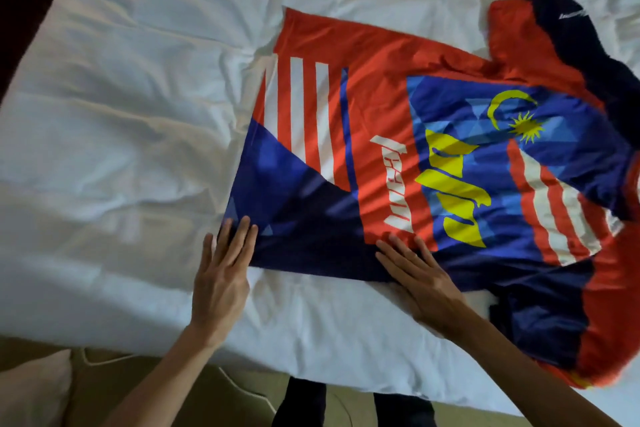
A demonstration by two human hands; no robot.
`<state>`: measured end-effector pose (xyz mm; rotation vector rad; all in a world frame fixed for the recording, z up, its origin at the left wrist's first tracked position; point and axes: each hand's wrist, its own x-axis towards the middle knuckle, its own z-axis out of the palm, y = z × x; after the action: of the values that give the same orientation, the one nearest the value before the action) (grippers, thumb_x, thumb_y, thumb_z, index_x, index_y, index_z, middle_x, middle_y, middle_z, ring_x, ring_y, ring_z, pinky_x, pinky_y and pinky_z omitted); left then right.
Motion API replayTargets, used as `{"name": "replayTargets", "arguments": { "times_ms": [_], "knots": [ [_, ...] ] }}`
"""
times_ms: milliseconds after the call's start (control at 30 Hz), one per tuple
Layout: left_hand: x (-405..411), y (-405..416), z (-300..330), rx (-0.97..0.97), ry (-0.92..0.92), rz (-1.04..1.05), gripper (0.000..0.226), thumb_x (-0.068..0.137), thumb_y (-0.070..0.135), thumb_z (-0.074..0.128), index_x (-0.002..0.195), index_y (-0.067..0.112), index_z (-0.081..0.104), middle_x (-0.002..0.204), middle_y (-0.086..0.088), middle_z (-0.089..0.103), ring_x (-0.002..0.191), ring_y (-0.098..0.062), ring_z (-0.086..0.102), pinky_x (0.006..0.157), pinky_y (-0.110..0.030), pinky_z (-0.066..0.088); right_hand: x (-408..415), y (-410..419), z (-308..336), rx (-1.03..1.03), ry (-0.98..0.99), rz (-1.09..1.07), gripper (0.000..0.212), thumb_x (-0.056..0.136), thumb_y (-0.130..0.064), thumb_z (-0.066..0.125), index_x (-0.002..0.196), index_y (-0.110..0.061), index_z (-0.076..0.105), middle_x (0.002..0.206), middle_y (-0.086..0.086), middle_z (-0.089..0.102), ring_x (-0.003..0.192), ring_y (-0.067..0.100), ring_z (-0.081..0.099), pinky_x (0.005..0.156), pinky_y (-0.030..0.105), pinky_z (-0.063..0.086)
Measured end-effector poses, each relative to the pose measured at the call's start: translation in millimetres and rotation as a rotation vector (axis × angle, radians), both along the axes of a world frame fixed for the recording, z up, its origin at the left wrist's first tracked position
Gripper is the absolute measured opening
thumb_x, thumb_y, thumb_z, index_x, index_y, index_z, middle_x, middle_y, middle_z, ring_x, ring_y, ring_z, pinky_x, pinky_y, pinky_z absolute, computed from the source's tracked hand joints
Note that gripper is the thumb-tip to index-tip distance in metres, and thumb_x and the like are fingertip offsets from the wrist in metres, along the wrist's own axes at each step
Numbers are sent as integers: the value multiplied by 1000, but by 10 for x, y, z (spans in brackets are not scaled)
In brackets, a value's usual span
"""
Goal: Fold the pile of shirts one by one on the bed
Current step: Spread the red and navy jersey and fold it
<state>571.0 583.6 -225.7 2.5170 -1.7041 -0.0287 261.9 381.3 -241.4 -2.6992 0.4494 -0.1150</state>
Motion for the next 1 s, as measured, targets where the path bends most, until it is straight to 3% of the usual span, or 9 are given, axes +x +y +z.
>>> {"name": "replayTargets", "arguments": {
  "times_ms": [133, 300, 400, 567, 700, 800, 867, 933, 1000],
  "knots": [
    [-5, 34, -53, 12, 26, -18, 62, 82, 0, 35, 142, 3, 50, 154, -10, 42, 145, -35, 33, 109, -63, 33, 64, -37, 57, -23, 33, 38, 48, 105, -29, 30, 145, -10, 47, 159, 3, 32, 148, 28, 28, 118, 54, 19],
    [-60, -417, 121, -112, 76, -33, 61, 71, 24, 49, 127, 4, 66, 145, -7, 53, 141, -35, 40, 116, -63, 20, 124, -223, 164, 53, -6, 102, 58, 91, -45, 54, 140, -14, 55, 157, 0, 37, 148, 27, 27, 119, 56, 16],
    [-45, -1185, 137, -239, 147, -62, 53, 81, 27, 52, 127, 4, 66, 140, -9, 58, 140, -34, 43, 116, -62, 24, 411, -662, 234, 124, -138, -23, 62, 89, -39, 60, 142, -9, 51, 158, 5, 36, 148, 29, 28, 120, 56, 15],
    [135, -2604, -106, -245, 247, -114, 46, 86, 21, 45, 122, 2, 66, 129, -14, 65, 127, -36, 56, 106, -56, 42, 1006, -1691, -43, 12, -168, -335, 48, 99, -30, 41, 140, -9, 53, 154, 4, 41, 146, 24, 33, 115, 56, 27],
    [573, -3509, -186, -241, 210, -103, 42, 83, 17, 43, 111, 1, 69, 114, -19, 69, 109, -39, 65, 97, -44, 50, 1367, -2623, -120, -38, -53, -486, 56, 92, -28, 35, 140, -6, 52, 149, 12, 47, 139, 33, 42, 109, 62, 35],
    [935, -4017, -170, -170, 242, -51, 49, 78, 7, 53, 125, 0, 63, 130, -22, 62, 123, -40, 56, 108, -45, 42, 1515, -3196, -3, -17, 58, -574, 66, 85, -33, 36, 144, -3, 45, 150, 17, 43, 140, 35, 38, 114, 58, 27],
    [1125, -4263, -131, -62, 266, -25, 64, 75, -4, 53, 139, 2, 52, 146, -20, 49, 137, -37, 43, 116, -48, 33, 1595, -3464, 81, 50, 168, -591, 69, 85, -38, 49, 147, -9, 39, 150, 12, 41, 141, 30, 33, 117, 53, 19],
    [1275, -4400, -118, 39, 202, -43, 73, 74, -5, 55, 145, 5, 45, 151, -17, 42, 142, -36, 36, 116, -54, 27, 1662, -3680, 130, 70, 268, -556, 78, 75, -52, 50, 144, -15, 44, 144, 9, 46, 136, 30, 37, 114, 50, 23],
    [1417, -4435, -119, 117, 130, -41, 68, 77, 0, 57, 144, 8, 46, 145, -17, 48, 137, -36, 41, 114, -58, 25, 1732, -3824, 189, 83, 321, -533, 83, 62, -62, 43, 132, -21, 57, 132, 7, 55, 127, 31, 46, 108, 48, 34]
  ]
}}
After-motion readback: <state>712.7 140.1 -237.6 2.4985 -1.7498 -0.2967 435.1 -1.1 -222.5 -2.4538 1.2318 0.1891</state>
